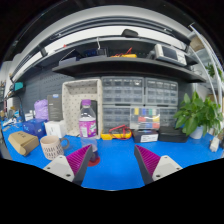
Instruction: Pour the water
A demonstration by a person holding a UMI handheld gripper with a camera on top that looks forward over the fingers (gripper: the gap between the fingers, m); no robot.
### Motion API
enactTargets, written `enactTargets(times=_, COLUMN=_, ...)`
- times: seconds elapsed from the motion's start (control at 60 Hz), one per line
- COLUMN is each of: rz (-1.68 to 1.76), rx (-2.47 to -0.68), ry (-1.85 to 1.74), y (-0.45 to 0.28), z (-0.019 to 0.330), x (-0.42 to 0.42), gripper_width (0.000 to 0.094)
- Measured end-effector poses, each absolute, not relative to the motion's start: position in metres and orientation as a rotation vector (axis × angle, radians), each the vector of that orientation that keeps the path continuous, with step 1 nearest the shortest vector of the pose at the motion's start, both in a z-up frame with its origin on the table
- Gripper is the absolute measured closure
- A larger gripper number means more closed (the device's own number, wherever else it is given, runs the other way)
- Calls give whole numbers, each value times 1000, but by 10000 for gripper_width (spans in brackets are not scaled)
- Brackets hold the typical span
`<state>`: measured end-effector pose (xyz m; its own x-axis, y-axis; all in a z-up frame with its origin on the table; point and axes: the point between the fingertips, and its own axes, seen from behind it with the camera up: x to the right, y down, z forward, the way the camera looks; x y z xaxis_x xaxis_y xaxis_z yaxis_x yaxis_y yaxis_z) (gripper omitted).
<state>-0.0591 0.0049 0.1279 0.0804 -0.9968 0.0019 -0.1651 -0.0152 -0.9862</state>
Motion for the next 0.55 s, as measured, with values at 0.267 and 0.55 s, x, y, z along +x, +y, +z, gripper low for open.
enactTargets(times=0.267, rz=-1129, rx=-1312, ry=1331, y=-49, z=141, x=-89, gripper_width=78)
enactTargets(times=0.55, rz=-1152, rx=-1252, ry=1376, y=-81, z=147, x=-100, gripper_width=92)
